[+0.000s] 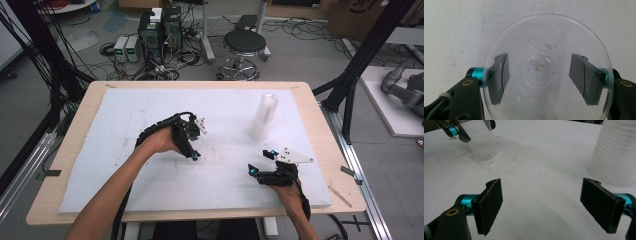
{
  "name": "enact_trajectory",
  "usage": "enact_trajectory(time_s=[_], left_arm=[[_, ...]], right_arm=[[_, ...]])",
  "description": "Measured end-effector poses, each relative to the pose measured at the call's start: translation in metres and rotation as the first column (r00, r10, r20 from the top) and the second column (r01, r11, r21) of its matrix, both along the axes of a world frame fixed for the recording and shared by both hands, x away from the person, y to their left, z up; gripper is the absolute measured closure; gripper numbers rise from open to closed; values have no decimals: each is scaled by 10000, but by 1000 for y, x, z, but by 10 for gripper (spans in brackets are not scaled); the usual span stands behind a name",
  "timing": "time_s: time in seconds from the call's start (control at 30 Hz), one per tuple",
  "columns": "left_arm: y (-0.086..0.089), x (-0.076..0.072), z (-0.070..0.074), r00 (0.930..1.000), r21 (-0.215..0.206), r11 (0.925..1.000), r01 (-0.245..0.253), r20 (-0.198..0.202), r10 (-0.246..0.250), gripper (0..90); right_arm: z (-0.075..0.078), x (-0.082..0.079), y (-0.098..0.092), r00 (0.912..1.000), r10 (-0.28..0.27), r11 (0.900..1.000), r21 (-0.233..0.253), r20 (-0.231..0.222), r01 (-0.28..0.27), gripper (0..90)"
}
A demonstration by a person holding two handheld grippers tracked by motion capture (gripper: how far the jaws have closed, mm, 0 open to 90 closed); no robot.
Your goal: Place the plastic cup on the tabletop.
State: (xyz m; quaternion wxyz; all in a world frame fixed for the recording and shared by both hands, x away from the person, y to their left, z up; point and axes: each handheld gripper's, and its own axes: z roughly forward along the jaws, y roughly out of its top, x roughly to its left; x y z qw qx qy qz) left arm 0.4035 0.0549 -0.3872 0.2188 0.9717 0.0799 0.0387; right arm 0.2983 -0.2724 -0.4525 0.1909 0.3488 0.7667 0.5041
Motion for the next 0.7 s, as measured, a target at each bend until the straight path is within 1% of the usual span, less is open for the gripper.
enact_trajectory(time_s=[0.03, 0.13, 0.2, 0.23, 0.27, 0.33, 0.5, 0.57, 0.63, 0.7], left_arm=[[0, 0, 0, 10000, 18, 10000, 11, -11, -11, 314], [0, 0, -2, 9999, -80, 9999, 115, -42, -115, 259], [0, 0, -4, 10000, -134, 9999, 27, -57, -28, 171], [1, 0, -5, 10000, -138, 9999, 50, -29, -50, 165], [2, 0, -6, 9999, -237, 9997, 71, -116, -74, 161], [3, 0, -8, 9999, -257, 9997, 4, -111, -7, 148], [9, 0, -9, 9997, -577, 9983, -119, -221, 107, 140], [11, -1, -8, 9998, -666, 9977, -122, -182, 110, 139], [15, -2, -5, 9996, -910, 9957, -200, -203, 182, 137], [19, -4, -3, 9996, -983, 9950, -167, -235, 144, 136]], right_arm=[[0, 0, 0, 10000, 11, 10000, -4, 21, -11, 177], [0, 0, 0, 10000, 79, 10000, -8, 17, -79, 177], [0, 0, 0, 10000, 64, 10000, 31, -6, -64, 177], [0, 0, 0, 10000, 74, 10000, 36, -12, -74, 177], [0, 0, 0, 10000, 75, 10000, 32, -2, -75, 177], [0, 0, 0, 10000, 77, 10000, 35, -3, -77, 177], [0, 0, 0, 10000, 92, 10000, 16, -13, -92, 177], [0, 0, 0, 10000, 97, 10000, 21, -25, -97, 177], [0, 0, 0, 10000, 83, 10000, 40, -14, -82, 177], [0, 0, 0, 9999, 116, 9999, 38, -4, -116, 177]])
